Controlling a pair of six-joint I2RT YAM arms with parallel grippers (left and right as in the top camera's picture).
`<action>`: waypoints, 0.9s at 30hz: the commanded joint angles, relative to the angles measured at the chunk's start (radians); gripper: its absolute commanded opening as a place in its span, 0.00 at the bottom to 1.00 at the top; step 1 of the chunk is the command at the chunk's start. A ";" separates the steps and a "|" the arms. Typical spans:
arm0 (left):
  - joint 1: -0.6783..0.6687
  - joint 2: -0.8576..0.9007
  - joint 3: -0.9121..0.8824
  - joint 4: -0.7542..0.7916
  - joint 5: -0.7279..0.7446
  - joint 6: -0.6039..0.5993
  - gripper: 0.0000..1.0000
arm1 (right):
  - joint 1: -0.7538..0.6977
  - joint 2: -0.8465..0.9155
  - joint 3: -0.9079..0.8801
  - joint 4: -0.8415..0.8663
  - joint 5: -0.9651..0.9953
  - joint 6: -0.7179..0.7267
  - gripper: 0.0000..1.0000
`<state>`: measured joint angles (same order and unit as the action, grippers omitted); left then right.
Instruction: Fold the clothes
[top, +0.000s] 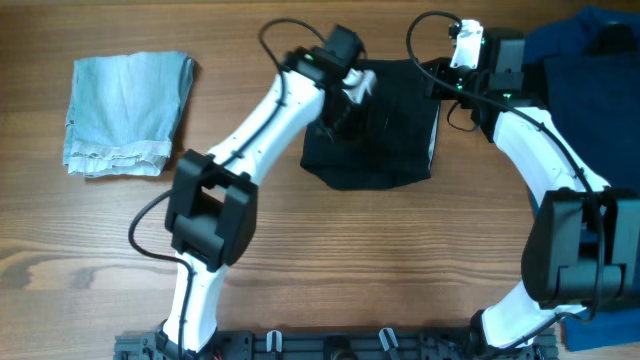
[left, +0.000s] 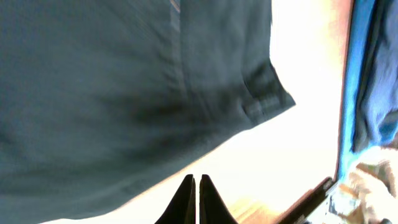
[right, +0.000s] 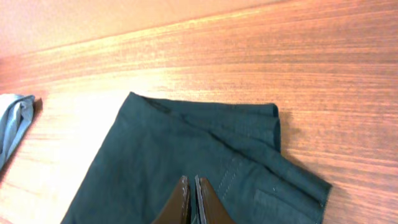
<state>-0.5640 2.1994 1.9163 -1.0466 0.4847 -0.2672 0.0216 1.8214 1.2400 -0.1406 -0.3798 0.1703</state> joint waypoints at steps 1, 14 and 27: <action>-0.054 0.023 -0.072 0.007 0.008 0.006 0.04 | -0.015 0.024 -0.002 -0.042 0.051 -0.010 0.04; -0.043 0.019 -0.236 0.084 -0.059 -0.161 0.04 | -0.139 0.000 -0.002 -0.148 0.044 -0.012 0.04; -0.082 -0.034 -0.222 0.359 -0.178 -0.224 0.04 | -0.253 -0.008 -0.002 -0.269 0.089 -0.011 1.00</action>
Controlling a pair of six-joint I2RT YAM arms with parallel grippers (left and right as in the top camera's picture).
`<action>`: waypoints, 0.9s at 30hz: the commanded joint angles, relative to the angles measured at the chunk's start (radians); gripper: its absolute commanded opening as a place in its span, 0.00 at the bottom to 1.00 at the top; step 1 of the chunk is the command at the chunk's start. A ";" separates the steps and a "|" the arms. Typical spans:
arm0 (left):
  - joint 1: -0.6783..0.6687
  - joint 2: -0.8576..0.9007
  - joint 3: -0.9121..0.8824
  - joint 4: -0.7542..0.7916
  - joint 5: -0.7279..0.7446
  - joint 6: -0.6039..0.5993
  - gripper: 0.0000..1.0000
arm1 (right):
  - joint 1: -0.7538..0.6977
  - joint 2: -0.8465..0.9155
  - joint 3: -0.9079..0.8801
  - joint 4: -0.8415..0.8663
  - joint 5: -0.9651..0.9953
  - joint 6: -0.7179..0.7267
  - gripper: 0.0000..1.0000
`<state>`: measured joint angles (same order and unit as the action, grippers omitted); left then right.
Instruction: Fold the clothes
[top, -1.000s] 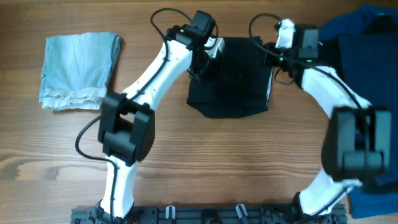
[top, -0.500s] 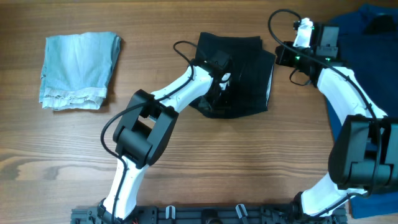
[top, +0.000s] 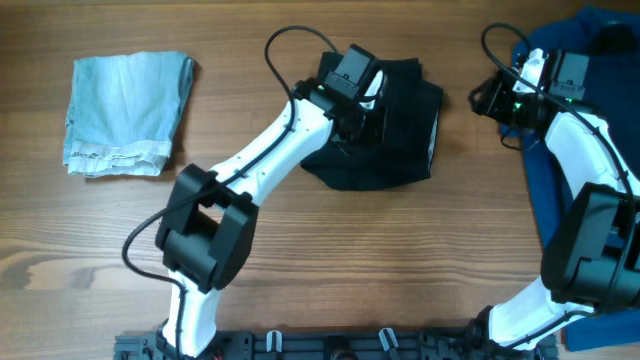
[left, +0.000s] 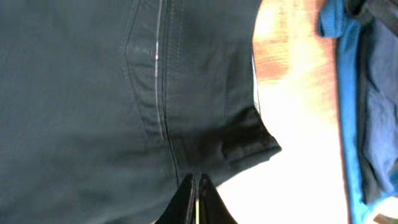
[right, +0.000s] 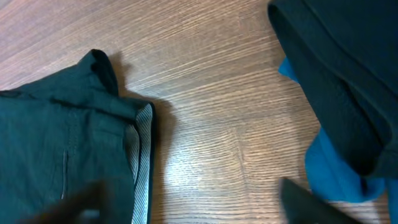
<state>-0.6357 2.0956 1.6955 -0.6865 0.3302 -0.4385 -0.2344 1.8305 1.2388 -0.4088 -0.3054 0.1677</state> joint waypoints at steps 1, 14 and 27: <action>-0.014 0.086 -0.002 -0.009 -0.013 -0.053 0.04 | 0.003 -0.017 -0.001 0.000 0.015 -0.008 0.99; -0.037 0.232 -0.006 -0.240 -0.232 -0.037 0.04 | 0.003 -0.017 -0.001 0.000 0.015 -0.008 0.99; 0.399 0.227 0.219 -0.269 -0.895 0.143 0.10 | 0.003 -0.017 -0.001 0.000 0.015 -0.008 1.00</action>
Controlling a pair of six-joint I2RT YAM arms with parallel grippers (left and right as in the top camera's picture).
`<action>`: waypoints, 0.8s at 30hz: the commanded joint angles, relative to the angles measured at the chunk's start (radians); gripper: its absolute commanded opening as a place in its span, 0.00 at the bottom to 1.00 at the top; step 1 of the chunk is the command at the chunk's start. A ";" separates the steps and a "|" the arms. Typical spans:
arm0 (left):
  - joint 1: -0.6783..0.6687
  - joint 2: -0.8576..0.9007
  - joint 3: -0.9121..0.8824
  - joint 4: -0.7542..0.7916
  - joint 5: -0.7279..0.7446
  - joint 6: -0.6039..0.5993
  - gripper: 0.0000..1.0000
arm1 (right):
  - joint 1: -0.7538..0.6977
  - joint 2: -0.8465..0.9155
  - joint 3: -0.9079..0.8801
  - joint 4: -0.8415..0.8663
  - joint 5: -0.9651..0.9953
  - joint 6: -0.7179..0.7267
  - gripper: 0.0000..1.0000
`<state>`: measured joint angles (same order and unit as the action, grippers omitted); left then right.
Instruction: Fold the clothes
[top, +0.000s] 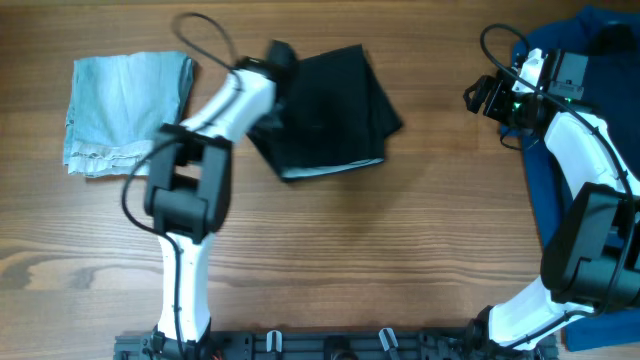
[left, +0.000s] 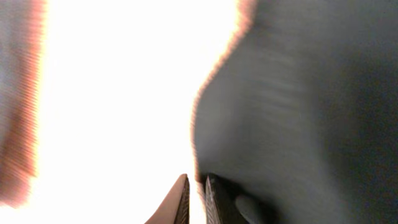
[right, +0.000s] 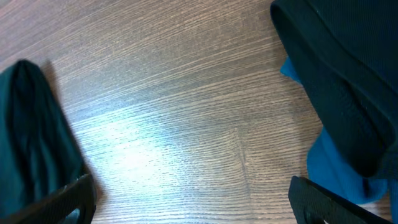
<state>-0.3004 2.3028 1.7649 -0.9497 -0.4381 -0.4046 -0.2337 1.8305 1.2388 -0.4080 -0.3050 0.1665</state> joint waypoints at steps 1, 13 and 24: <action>0.066 0.014 0.207 -0.024 -0.128 0.111 0.09 | 0.002 -0.017 -0.001 0.000 0.014 -0.007 0.99; -0.131 -0.082 0.655 -0.459 0.449 -0.023 0.25 | 0.002 -0.017 -0.001 0.000 0.014 -0.007 0.99; -0.399 0.100 0.509 -0.304 0.349 -0.057 0.28 | 0.002 -0.017 -0.001 0.000 0.014 -0.007 1.00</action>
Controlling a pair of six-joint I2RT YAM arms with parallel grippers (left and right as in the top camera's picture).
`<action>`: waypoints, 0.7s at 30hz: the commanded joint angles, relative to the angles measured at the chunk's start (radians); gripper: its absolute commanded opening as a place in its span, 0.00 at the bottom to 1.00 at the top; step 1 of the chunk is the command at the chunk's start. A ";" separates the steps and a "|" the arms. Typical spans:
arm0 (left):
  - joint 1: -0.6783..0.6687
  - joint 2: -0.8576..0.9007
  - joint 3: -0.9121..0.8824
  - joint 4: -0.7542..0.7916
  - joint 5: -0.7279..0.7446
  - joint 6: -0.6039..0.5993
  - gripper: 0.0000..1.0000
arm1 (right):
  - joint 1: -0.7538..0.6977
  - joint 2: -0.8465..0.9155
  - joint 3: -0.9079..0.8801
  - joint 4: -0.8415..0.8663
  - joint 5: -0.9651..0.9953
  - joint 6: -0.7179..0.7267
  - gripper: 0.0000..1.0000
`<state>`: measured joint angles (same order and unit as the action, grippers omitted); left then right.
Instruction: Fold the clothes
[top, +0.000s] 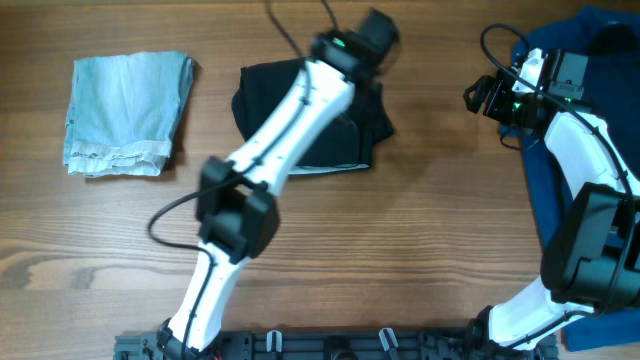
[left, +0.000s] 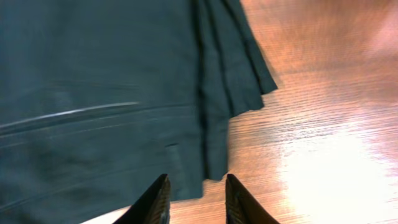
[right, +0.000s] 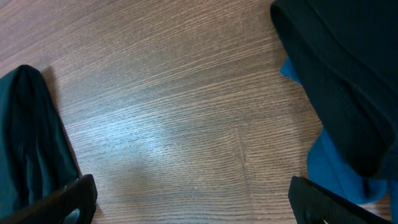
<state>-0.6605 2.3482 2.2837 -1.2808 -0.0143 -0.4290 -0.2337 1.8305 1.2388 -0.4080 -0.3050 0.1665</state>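
Observation:
A black folded garment (top: 262, 100) lies at the table's upper middle, and my left arm reaches across it. In the left wrist view its stacked edges (left: 214, 93) end against bare wood. My left gripper (left: 196, 186) stands open just over that right edge, with nothing between its fingers. My right gripper (top: 480, 95) is open wide over bare wood (right: 186, 124), between the black garment (right: 25, 137) and a pile of blue clothes (top: 585, 60).
A light blue folded garment (top: 125, 100) lies at the far left. The blue pile runs down the table's right edge (top: 560, 200) and shows dark at the right of the right wrist view (right: 342, 74). Wooden table (top: 400, 250) spans the front.
My left gripper was nearly shut at the black garment's upper left edge. Now it is open at the garment's right side. The garment lies a little further left and squarer. The right arm is unmoved.
Both grippers were shut over the black garment at the table's centre right. Then the right gripper was open beside the blue pile while the left stayed shut on the garment. After that the garment lay further left and turned. Now the left gripper is open.

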 joint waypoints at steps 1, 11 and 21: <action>-0.053 0.071 -0.010 0.034 -0.109 -0.033 0.28 | 0.002 -0.017 -0.001 0.000 0.014 -0.007 1.00; -0.094 0.153 -0.023 0.034 -0.287 -0.135 0.29 | 0.002 -0.017 -0.001 0.003 0.014 -0.007 0.99; -0.095 0.153 -0.112 0.071 -0.294 -0.156 0.33 | 0.002 -0.017 -0.001 0.003 0.014 -0.007 1.00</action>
<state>-0.7521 2.4878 2.1815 -1.2118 -0.2852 -0.5636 -0.2337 1.8305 1.2388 -0.4076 -0.3050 0.1665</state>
